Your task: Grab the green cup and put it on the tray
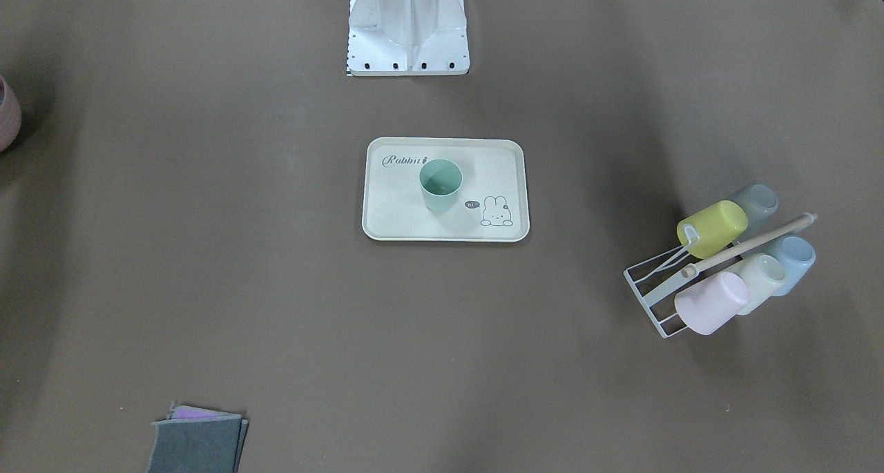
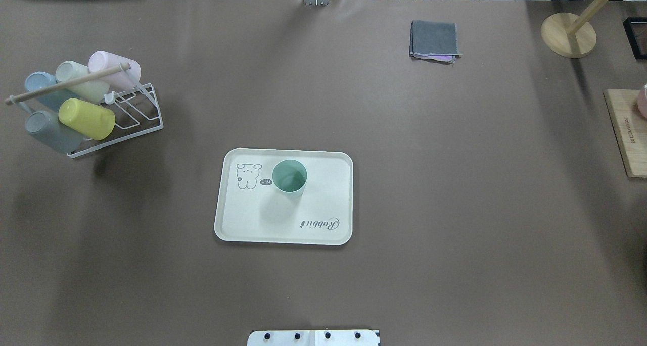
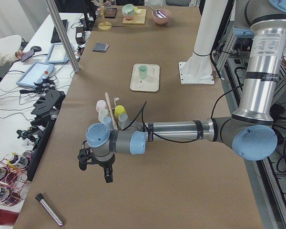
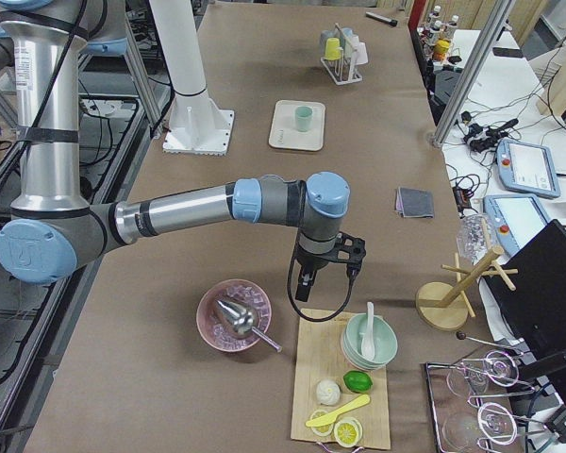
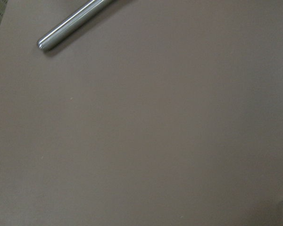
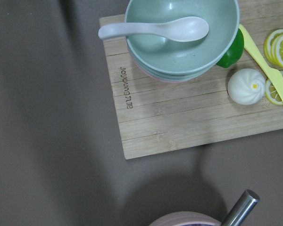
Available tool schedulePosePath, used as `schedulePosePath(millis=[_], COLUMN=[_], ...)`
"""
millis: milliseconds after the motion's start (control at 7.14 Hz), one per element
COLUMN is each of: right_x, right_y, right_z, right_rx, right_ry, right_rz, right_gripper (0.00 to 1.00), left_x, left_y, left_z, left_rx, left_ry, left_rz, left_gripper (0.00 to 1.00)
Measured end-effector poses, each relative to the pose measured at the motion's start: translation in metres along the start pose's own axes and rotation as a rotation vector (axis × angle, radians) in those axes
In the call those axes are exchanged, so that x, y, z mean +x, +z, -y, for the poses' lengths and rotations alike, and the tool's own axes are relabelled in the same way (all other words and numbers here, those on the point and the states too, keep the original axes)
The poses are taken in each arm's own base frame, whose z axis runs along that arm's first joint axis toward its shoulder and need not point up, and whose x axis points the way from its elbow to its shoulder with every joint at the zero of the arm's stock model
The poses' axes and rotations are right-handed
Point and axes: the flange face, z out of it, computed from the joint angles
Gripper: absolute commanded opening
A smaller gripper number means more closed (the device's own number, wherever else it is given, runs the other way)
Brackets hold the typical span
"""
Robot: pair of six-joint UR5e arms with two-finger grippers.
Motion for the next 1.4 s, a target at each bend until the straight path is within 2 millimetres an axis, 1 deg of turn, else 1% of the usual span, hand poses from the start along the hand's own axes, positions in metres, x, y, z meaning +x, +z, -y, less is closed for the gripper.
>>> schedulePosePath(millis=[140,280,420,560,840,1400], right_x=[0.0,0.001,0.001,0.002,0.006,0.006], right_y=[0.0,0.0,0.001,0.003,0.007,0.006], right_z=[-0.001,-0.002,-0.003,-0.005,-0.011,-0.015], right_rx=[-0.002,-0.003,-0.006,-0.012,-0.022,-0.02], right_ry=[0.002,0.004,0.006,0.01,0.015,0.008], right_rz=[0.001,0.001,0.003,0.011,0.024,0.027], right_gripper=[1.0,1.0,1.0,1.0,1.0,1.0], left_x=[0.002,0.01,0.019,0.026,0.029,0.014], left_y=[-0.003,-0.011,-0.021,-0.029,-0.034,-0.03], left_z=[-0.015,-0.03,-0.042,-0.05,-0.056,-0.061], left_rx=[0.001,0.006,0.015,0.022,0.017,0.024], left_ry=[0.017,0.032,0.046,0.054,0.047,0.03], left_rz=[-0.036,-0.079,-0.108,-0.121,-0.118,-0.043], left_gripper=[0.98,0.98,0.98,0.98,0.98,0.98])
